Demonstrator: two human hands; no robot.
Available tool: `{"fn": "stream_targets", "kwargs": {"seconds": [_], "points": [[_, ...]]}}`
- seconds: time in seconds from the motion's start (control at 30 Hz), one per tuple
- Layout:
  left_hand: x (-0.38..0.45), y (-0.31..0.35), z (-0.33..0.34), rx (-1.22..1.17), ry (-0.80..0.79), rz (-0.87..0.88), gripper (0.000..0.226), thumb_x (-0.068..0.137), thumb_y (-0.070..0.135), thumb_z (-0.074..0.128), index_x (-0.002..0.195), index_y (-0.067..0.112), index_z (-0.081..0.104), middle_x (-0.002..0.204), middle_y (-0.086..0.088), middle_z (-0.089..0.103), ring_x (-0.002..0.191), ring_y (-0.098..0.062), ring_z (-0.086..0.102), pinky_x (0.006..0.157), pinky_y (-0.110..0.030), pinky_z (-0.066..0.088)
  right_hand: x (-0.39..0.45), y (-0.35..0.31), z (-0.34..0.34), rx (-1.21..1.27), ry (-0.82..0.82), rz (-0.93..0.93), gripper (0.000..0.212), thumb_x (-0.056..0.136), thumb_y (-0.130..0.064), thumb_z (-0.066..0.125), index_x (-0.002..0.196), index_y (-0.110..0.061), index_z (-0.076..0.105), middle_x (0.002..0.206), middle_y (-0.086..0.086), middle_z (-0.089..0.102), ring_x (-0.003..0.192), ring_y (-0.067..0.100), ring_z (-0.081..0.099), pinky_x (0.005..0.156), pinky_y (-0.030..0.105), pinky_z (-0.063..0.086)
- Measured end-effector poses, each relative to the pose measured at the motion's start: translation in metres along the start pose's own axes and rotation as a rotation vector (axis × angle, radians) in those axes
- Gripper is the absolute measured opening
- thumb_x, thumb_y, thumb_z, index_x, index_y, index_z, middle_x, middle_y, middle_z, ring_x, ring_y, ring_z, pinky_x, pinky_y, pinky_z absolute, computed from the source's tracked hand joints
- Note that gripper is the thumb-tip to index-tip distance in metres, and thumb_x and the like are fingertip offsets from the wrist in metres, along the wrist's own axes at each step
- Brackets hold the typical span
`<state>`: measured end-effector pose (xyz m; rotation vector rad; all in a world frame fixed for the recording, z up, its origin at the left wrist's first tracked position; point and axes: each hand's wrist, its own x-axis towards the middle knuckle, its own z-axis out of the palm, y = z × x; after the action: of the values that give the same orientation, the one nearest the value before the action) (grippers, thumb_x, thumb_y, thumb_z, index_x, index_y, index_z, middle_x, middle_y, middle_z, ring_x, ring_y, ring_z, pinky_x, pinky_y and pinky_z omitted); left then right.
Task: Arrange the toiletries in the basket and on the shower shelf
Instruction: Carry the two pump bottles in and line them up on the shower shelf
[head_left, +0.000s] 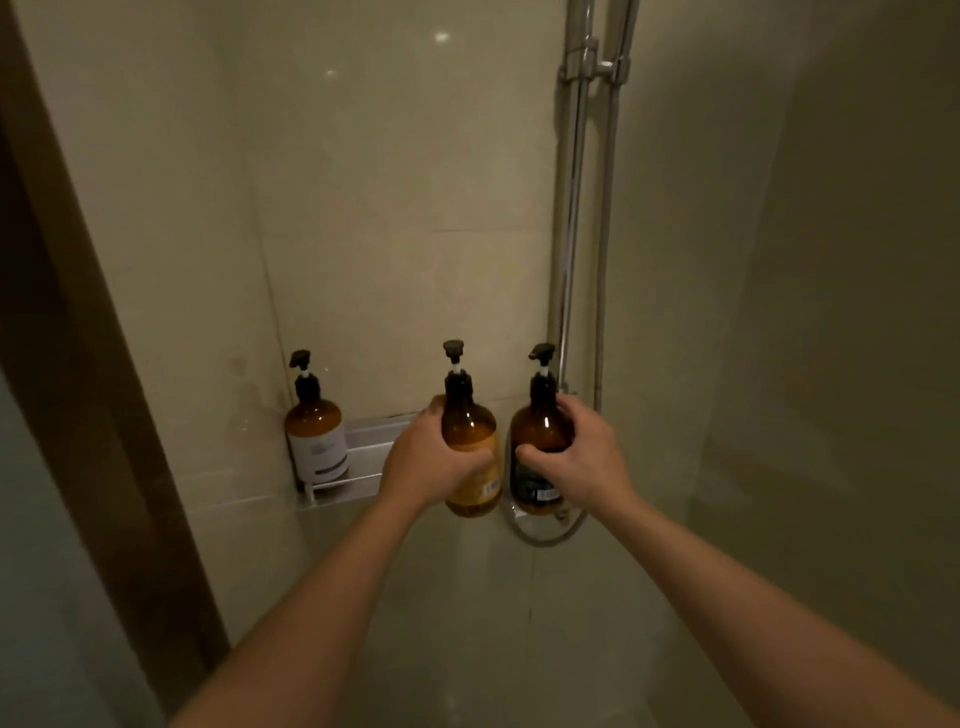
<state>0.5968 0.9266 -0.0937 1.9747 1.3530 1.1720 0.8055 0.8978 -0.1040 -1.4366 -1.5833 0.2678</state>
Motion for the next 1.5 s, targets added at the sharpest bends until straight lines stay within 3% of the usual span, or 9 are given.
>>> {"fn": "stream_targets", "kwargs": {"seconds": [0.07, 0.33, 0.47, 0.67, 0.8, 0.87, 1.03, 1.2, 1.5], "points": [[0.01, -0.005, -0.008, 0.002, 0.019, -0.011, 0.068, 0.051, 0.059, 0.071, 0.113, 0.044, 0.048, 0.105, 0.016, 0.06, 0.097, -0.013, 0.06, 0.084, -0.038, 0.054, 0.013, 0.002, 0.008, 0.029, -0.012, -0.012, 0.067, 0.059, -0.065, 0.072, 0.117, -0.054, 0.041, 0.112, -0.015, 0.056, 0.105, 0.011, 0.056, 0.091, 0.04, 0.054], [0.053, -0.028, -0.04, 0.054, 0.165, -0.053, 0.077, 0.048, 0.062, 0.074, 0.116, 0.047, 0.041, 0.102, 0.025, 0.054, 0.099, -0.009, 0.058, 0.074, -0.025, 0.047, 0.084, 0.009, 0.055, 0.062, -0.066, -0.101, 0.081, 0.064, -0.062, 0.072, 0.137, -0.038, 0.045, 0.12, -0.009, 0.056, 0.111, 0.016, 0.055, 0.095, 0.046, 0.051], [0.061, -0.039, -0.049, 0.077, 0.241, -0.12, 0.095, 0.044, 0.063, 0.076, 0.128, 0.045, 0.034, 0.115, 0.015, 0.054, 0.104, -0.014, 0.057, 0.082, -0.034, 0.052, 0.11, 0.007, 0.075, 0.078, -0.086, -0.163, 0.079, 0.067, -0.058, 0.074, 0.137, -0.035, 0.046, 0.117, -0.007, 0.057, 0.106, 0.016, 0.056, 0.092, 0.044, 0.052], [0.071, -0.048, -0.055, 0.122, 0.266, -0.136, 0.09, 0.045, 0.063, 0.075, 0.123, 0.045, 0.037, 0.107, 0.021, 0.053, 0.103, -0.012, 0.058, 0.074, -0.024, 0.048, 0.132, 0.002, 0.097, 0.096, -0.146, -0.214, 0.081, 0.065, -0.061, 0.071, 0.137, -0.035, 0.046, 0.118, -0.007, 0.056, 0.106, 0.015, 0.056, 0.089, 0.042, 0.053], [0.08, -0.059, -0.05, 0.156, 0.262, -0.138, 0.094, 0.048, 0.061, 0.077, 0.131, 0.039, 0.039, 0.119, 0.013, 0.056, 0.107, -0.014, 0.058, 0.084, -0.033, 0.054, 0.139, 0.005, 0.112, 0.096, -0.167, -0.209, 0.082, 0.064, -0.064, 0.069, 0.138, -0.036, 0.045, 0.119, -0.008, 0.057, 0.106, 0.015, 0.056, 0.087, 0.04, 0.053], [0.084, -0.067, -0.048, 0.156, 0.244, -0.142, 0.088, 0.054, 0.055, 0.08, 0.128, 0.044, 0.036, 0.118, 0.015, 0.056, 0.108, -0.014, 0.058, 0.084, -0.035, 0.055, 0.139, 0.007, 0.117, 0.08, -0.175, -0.206, 0.084, 0.062, -0.067, 0.065, 0.137, -0.037, 0.044, 0.119, -0.008, 0.057, 0.106, 0.015, 0.056, 0.086, 0.04, 0.053], [0.088, -0.077, -0.045, 0.172, 0.225, -0.126, 0.074, 0.054, 0.062, 0.076, 0.109, 0.065, 0.026, 0.1, 0.032, 0.048, 0.092, 0.001, 0.054, 0.068, -0.018, 0.046, 0.141, 0.015, 0.128, 0.029, -0.18, -0.201, 0.081, 0.064, -0.069, 0.065, 0.136, -0.04, 0.042, 0.118, -0.01, 0.058, 0.104, 0.013, 0.057, 0.082, 0.038, 0.053], [0.09, -0.089, -0.039, 0.242, 0.238, -0.131, 0.073, 0.057, 0.061, 0.075, 0.119, 0.053, 0.036, 0.106, 0.024, 0.055, 0.1, -0.005, 0.059, 0.079, -0.031, 0.055, 0.141, 0.02, 0.138, -0.011, -0.187, -0.206, 0.081, 0.064, -0.071, 0.063, 0.135, -0.04, 0.043, 0.115, -0.012, 0.059, 0.102, 0.012, 0.057, 0.081, 0.038, 0.054], [0.098, -0.105, -0.032, 0.302, 0.237, -0.179, 0.069, 0.059, 0.049, 0.077, 0.119, 0.04, 0.044, 0.112, 0.012, 0.055, 0.101, -0.011, 0.057, 0.083, -0.038, 0.055, 0.151, 0.032, 0.145, -0.002, -0.196, -0.192, 0.079, 0.063, -0.069, 0.066, 0.133, -0.039, 0.046, 0.117, -0.011, 0.063, 0.104, 0.015, 0.059, 0.083, 0.042, 0.055]]}}
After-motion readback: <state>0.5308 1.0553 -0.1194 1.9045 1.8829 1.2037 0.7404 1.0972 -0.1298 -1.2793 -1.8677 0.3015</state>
